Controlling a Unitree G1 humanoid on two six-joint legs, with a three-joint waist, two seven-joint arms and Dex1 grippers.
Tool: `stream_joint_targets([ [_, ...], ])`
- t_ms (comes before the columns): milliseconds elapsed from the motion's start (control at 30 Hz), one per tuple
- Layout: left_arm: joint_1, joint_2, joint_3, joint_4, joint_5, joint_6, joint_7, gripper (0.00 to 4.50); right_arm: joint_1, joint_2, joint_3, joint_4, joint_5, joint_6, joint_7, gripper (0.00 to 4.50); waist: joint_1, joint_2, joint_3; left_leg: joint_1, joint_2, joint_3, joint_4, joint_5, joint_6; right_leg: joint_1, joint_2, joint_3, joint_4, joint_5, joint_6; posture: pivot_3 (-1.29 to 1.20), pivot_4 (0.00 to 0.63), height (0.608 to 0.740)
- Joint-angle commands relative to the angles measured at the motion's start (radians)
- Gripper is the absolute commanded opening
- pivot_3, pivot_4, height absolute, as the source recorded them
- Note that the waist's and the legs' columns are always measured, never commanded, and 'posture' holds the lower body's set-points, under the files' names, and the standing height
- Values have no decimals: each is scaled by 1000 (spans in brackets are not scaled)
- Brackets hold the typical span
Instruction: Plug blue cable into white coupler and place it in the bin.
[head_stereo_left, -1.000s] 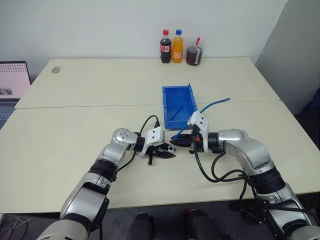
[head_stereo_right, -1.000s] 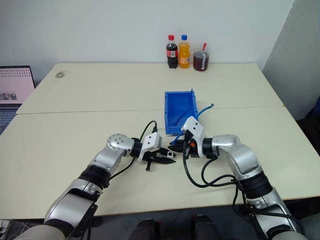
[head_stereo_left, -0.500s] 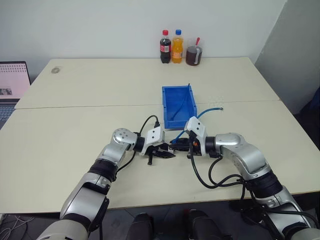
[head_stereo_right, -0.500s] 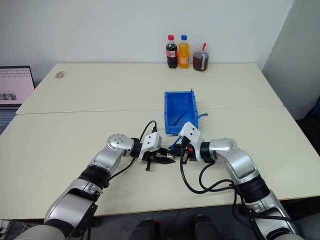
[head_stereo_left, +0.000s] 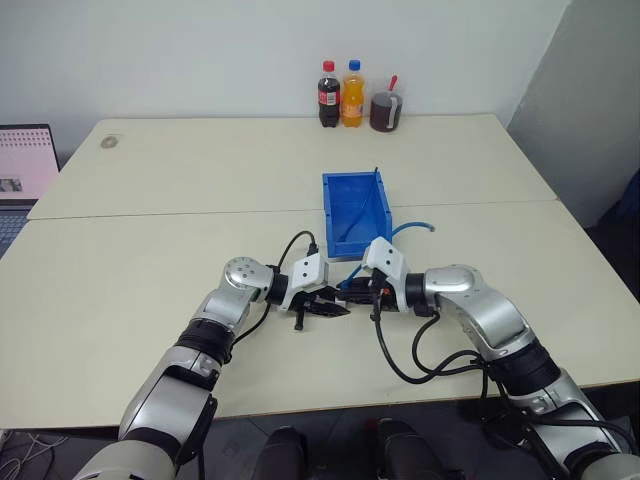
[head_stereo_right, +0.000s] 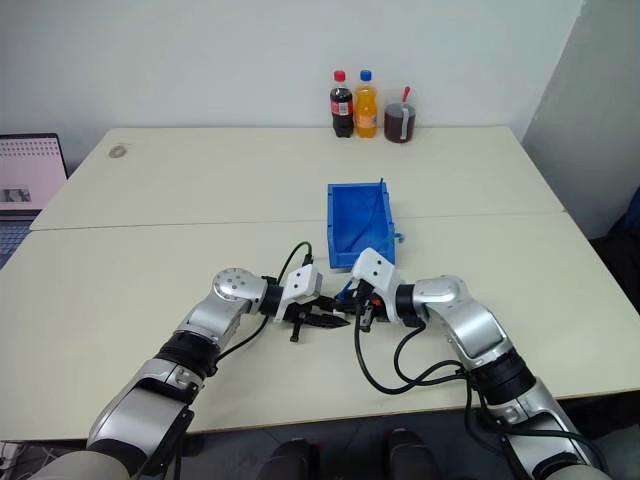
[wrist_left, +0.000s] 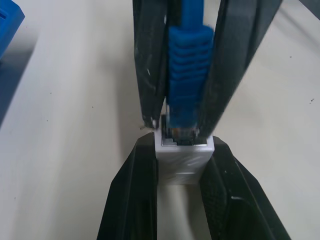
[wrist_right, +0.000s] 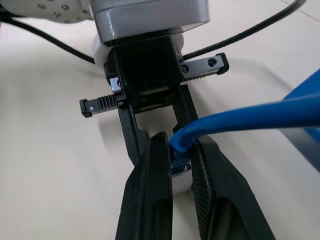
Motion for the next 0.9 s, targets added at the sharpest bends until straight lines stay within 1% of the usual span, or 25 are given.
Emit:
stream_joint_targets([
  [33, 19, 14, -6, 2, 34, 23, 25, 788, 3, -3, 53, 68, -62, -12, -1, 274, 0, 0, -1, 0, 0, 0, 0, 0, 0, 0, 0, 0, 0, 0, 0, 0, 150, 740],
  [467, 39, 24, -6, -35, 29, 43, 31, 788, 14, 29, 96, 278, -138, -140, 9, 274, -21, 1, -14, 7, 1, 1, -1, 0, 0, 4, 1, 2, 0, 1, -1, 0, 150, 740],
  [533, 41, 24, -6, -40, 29, 44, 31, 788, 15, 29, 104, 297, -147, -154, 14, 274, -24, 1, -14, 13, 1, 1, -3, 0, 0, 10, 1, 2, -1, 1, -2, 0, 150, 740],
  [600, 39, 23, -6, -39, 30, 45, 31, 788, 13, 29, 106, 312, -149, -163, 17, 274, -24, 1, -15, 23, 0, 1, -9, 0, 0, 17, 1, 3, -3, -3, -9, 0, 150, 740],
  [800, 46, 24, -1, -51, 26, 28, 42, 788, 9, 38, 76, 301, -121, -147, 9, 274, -24, 1, -15, 27, 0, 1, -13, 0, 0, 18, 1, 4, -2, -4, -10, 0, 150, 740],
  [867, 60, 27, 13, -89, 5, 49, 44, 1492, 23, 36, 49, 249, -91, -112, 6, 274, -24, 1, -15, 27, 0, 1, -13, 0, 0, 18, 1, 5, -2, -4, -10, 0, 150, 740],
  [900, 67, 30, 21, -110, -5, 59, 47, 1644, 30, 34, 36, 223, -78, -92, 3, 274, -24, 2, -15, 27, 0, 1, -13, 0, 0, 18, 1, 5, -2, -4, -10, 0, 150, 740],
])
